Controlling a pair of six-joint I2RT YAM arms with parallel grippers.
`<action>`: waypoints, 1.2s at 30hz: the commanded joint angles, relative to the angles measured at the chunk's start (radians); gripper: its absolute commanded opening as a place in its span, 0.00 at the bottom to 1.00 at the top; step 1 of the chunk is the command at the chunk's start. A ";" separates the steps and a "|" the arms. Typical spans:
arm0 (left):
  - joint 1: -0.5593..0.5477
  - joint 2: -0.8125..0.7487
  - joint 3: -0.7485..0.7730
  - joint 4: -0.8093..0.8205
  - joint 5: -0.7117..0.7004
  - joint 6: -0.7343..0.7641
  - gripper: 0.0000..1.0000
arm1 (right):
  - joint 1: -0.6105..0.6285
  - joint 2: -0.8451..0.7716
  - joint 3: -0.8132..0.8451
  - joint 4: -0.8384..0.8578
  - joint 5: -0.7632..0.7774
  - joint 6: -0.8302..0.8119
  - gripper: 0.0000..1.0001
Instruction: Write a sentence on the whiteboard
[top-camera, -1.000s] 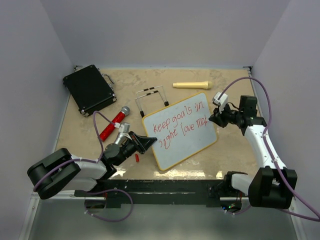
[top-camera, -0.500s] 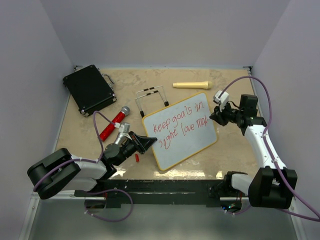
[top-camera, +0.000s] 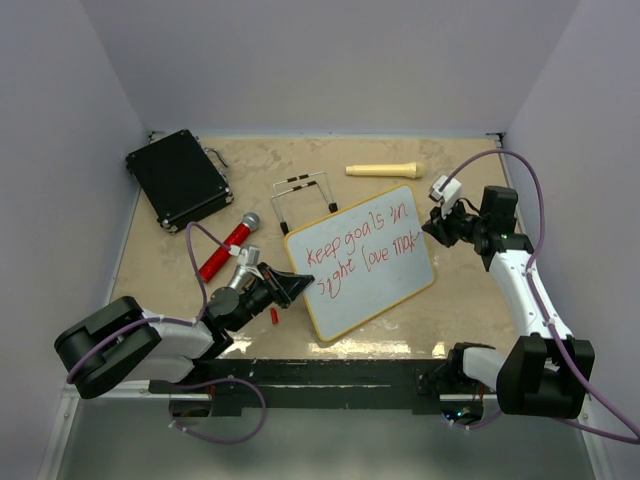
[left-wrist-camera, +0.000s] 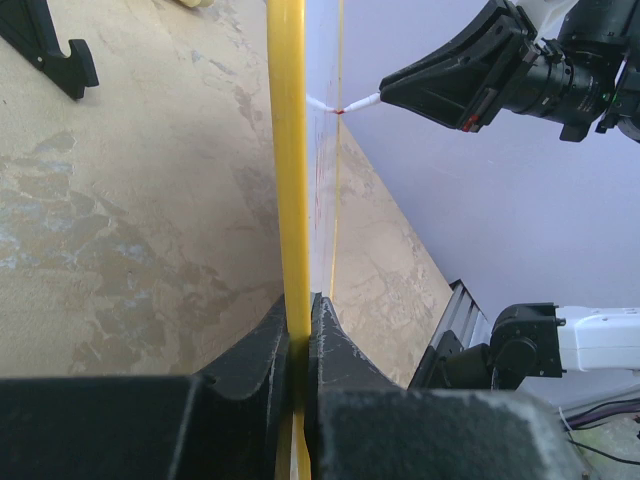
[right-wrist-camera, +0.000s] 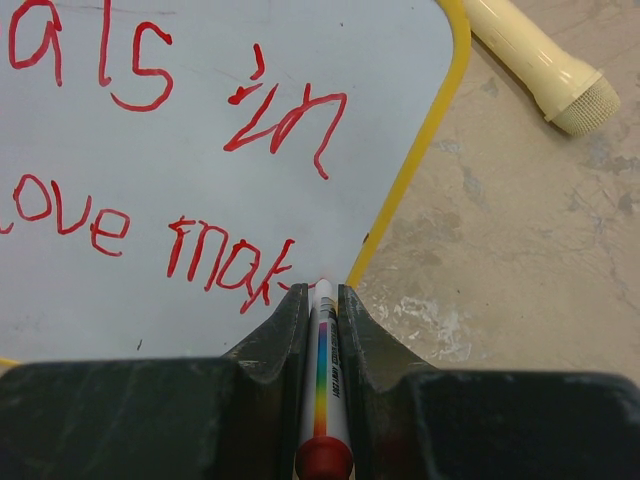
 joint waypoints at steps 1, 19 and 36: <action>-0.004 0.005 -0.058 0.059 0.040 0.070 0.00 | 0.004 -0.016 0.004 0.045 -0.017 0.006 0.00; -0.004 0.010 -0.058 0.067 0.034 0.069 0.00 | 0.004 0.029 0.028 -0.098 -0.074 -0.105 0.00; -0.003 0.010 -0.059 0.064 0.032 0.075 0.00 | 0.004 -0.065 0.021 -0.026 -0.027 -0.026 0.00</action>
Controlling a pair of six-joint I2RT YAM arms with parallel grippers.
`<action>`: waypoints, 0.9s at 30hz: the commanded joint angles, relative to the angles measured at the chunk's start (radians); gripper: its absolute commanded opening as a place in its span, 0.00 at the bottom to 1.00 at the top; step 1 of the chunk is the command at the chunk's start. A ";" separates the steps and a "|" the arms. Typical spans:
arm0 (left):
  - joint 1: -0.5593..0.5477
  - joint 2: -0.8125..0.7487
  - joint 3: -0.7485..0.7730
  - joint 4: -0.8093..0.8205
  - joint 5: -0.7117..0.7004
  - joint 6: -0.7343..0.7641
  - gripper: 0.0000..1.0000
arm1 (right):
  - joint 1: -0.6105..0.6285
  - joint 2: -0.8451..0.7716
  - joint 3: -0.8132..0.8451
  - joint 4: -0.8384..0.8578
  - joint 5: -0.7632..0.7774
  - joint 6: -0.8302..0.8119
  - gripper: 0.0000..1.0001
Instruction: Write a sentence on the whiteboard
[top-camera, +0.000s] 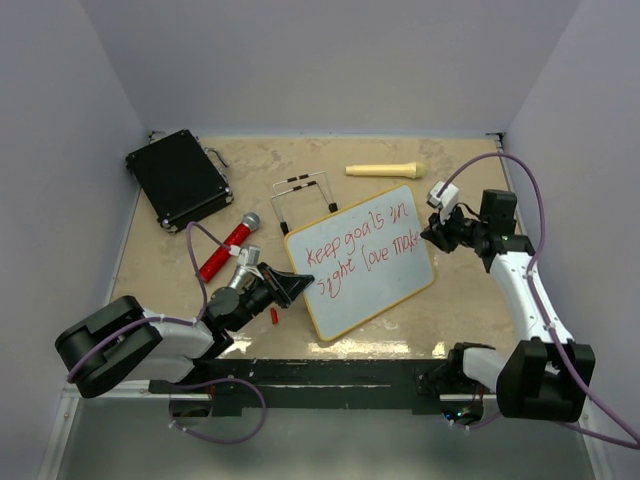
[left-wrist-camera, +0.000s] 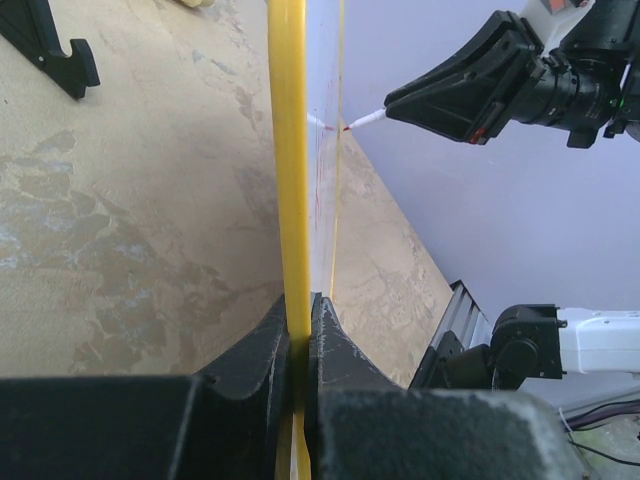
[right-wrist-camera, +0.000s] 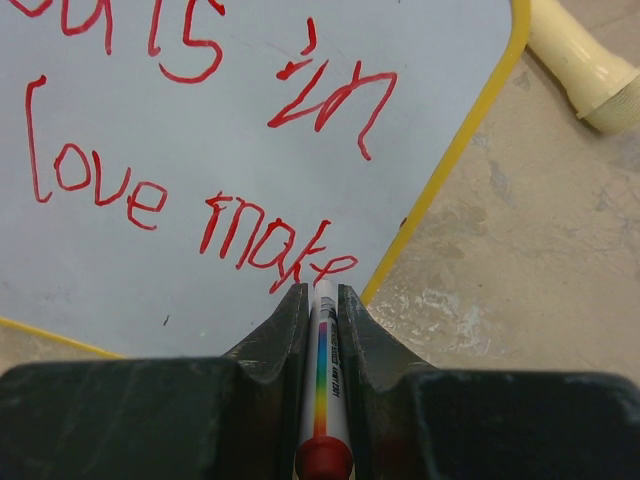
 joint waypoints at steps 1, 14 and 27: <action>-0.002 0.005 -0.059 0.061 0.035 0.076 0.00 | 0.004 -0.063 0.018 0.072 0.010 0.037 0.00; -0.002 0.003 -0.064 0.068 0.039 0.078 0.00 | 0.002 -0.024 0.013 0.099 0.069 0.054 0.00; -0.003 0.005 -0.061 0.069 0.045 0.076 0.00 | 0.004 0.000 0.007 0.118 0.075 0.055 0.00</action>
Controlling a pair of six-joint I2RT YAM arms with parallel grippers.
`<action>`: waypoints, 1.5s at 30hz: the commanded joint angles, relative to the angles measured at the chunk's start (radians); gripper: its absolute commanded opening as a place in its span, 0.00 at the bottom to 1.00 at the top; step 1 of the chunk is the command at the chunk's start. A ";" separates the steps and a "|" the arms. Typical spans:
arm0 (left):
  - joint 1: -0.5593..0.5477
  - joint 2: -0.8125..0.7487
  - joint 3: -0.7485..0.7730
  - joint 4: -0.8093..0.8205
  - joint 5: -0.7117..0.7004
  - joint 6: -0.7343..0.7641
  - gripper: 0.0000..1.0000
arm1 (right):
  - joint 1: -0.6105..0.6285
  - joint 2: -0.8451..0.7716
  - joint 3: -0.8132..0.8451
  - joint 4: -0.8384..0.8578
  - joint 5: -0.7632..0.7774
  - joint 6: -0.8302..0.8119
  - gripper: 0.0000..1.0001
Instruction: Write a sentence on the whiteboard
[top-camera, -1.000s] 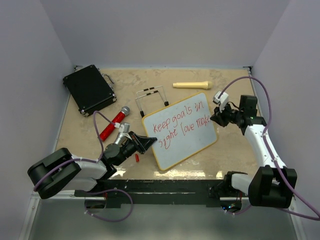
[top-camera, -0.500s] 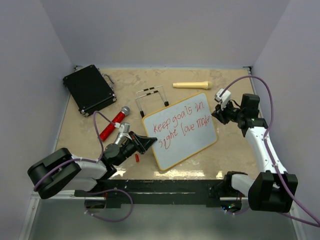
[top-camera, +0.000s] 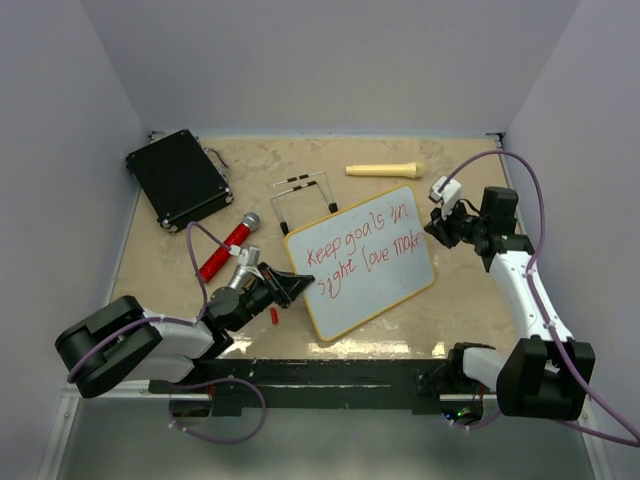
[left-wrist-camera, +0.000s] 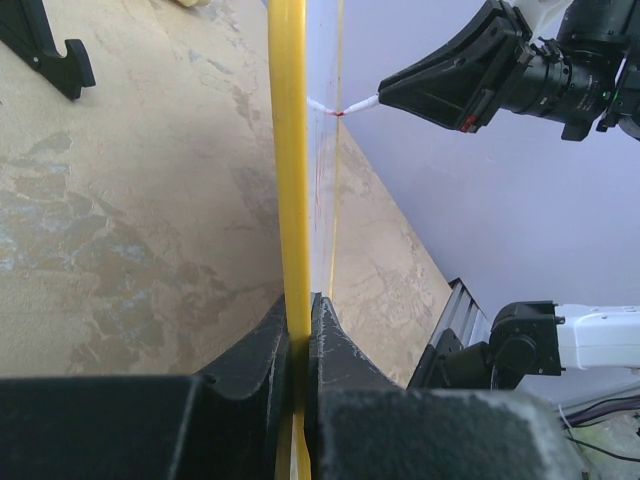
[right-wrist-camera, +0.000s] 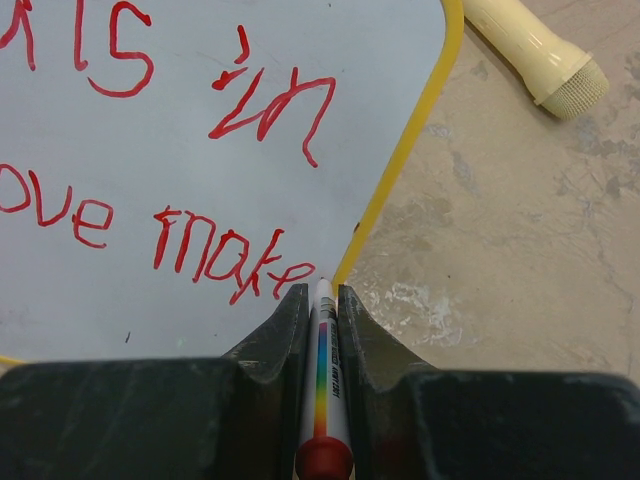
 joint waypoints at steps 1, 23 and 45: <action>-0.003 0.006 -0.059 0.062 0.037 0.072 0.00 | 0.004 0.007 0.005 0.050 0.010 0.017 0.00; -0.002 0.018 -0.056 0.078 0.044 0.069 0.00 | 0.004 0.030 0.015 -0.018 -0.060 -0.041 0.00; 0.000 0.004 -0.059 0.070 0.042 0.075 0.00 | 0.004 0.075 0.019 -0.061 0.015 -0.057 0.00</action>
